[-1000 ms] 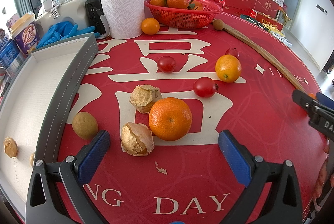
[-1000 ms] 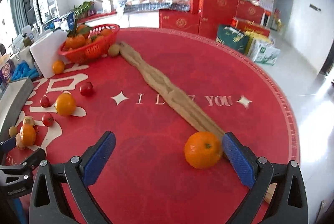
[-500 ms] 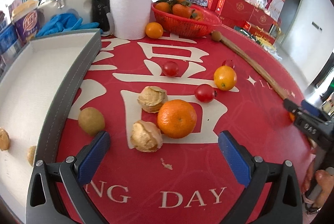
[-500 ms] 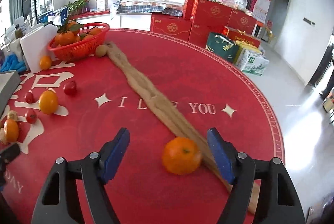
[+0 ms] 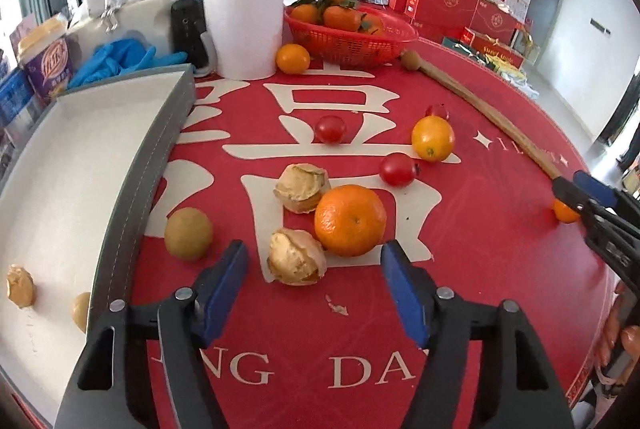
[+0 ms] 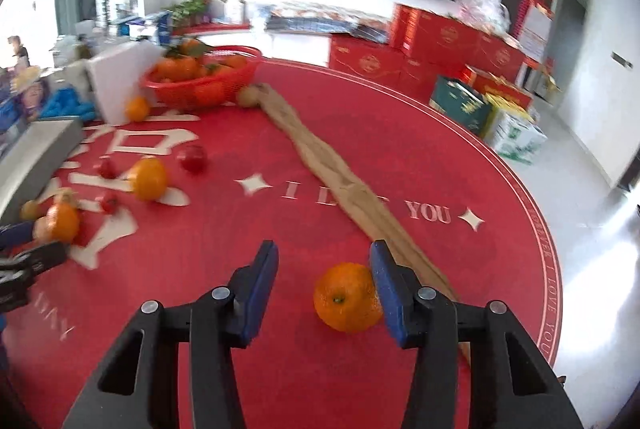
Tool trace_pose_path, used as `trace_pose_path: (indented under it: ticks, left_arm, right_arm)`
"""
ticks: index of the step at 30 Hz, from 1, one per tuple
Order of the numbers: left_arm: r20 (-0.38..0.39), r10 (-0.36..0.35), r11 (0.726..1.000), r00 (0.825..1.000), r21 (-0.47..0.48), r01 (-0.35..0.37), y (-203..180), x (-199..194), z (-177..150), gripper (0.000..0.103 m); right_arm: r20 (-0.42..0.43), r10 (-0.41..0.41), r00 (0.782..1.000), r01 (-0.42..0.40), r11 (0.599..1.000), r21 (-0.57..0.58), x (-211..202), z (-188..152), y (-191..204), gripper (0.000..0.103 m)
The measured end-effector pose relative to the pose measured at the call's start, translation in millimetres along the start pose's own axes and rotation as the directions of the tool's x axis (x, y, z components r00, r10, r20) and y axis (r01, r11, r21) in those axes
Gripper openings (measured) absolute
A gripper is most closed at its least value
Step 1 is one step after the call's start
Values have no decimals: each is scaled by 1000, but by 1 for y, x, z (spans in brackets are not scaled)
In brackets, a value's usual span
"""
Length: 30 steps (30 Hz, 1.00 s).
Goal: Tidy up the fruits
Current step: 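Grasp an orange with the right tool while the left tool grasps another husk fruit, then carry the orange into the white tray with the right tool while the left tool carries the husk fruit there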
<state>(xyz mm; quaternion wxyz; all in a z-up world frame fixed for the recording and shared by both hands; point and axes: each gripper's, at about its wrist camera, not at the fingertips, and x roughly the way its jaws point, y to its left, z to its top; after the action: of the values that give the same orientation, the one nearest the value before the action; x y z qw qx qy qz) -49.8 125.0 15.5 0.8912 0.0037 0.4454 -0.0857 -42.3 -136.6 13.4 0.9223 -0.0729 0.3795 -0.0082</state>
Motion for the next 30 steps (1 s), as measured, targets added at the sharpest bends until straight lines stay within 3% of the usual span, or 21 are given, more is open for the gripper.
trace_pose_path:
  ticks: [2,3,5,8,12,13,14,15,16,19,22,24,30]
  left_arm:
    - [6,15,1000,1000,24,-15,-6,2,0,71]
    - [15,27,999,1000,38,-27,-9,4,-1,71]
    - [17,31,998,999,54,-32,-11,5,0,71]
    - [20,18,999,1000,43,-19,-8,4,0,69]
    - [14,-17,999,1000,27,16,1,0,0,58]
    - [13,-32,999,999,20,32,4,-1,0,55]
    - [13,-38,999,999,15,37,5,-2,0,51]
    - [14,-36,999,999,13,36,6,-2,0,49]
    - [16,-28,999,999,16,28,6,-2,1,48]
    - [18,-6,999,1000,34,6,1,0,2,47]
    - [24,17,998,1000,52,-19,-4,2,2,44]
    - [31,36,997,999,65,-38,-7,2,2,24]
    - [31,0,1000,1000,13,0,3,-7,-2,24]
  right_arm:
    - [17,33,999,-33,999,-4,-4,-2,2,54]
    - [22,40,999,-40,999,-10,-4,-4,3,70]
    - [-3,41,999,-41,999,-13,3,-7,3,88]
    - [-14,32,999,-32,999,14,7,-8,-1,88]
    - [-54,41,998,-38,997,61,17,-7,-11,87]
    - [-70,54,996,-49,996,78,20,-8,-15,81]
    - [-89,70,994,-61,993,104,23,-9,-20,58]
    - [-117,87,989,-71,989,130,28,-10,-24,42]
    - [-105,68,992,-53,990,133,27,-10,-26,39]
    - [-102,84,991,-69,987,145,27,-11,-26,39]
    - [-88,153,984,-136,975,175,23,-15,-26,39]
    - [-83,195,977,-177,966,188,21,-17,-25,39]
    - [-81,231,970,-211,957,198,14,-22,-15,39]
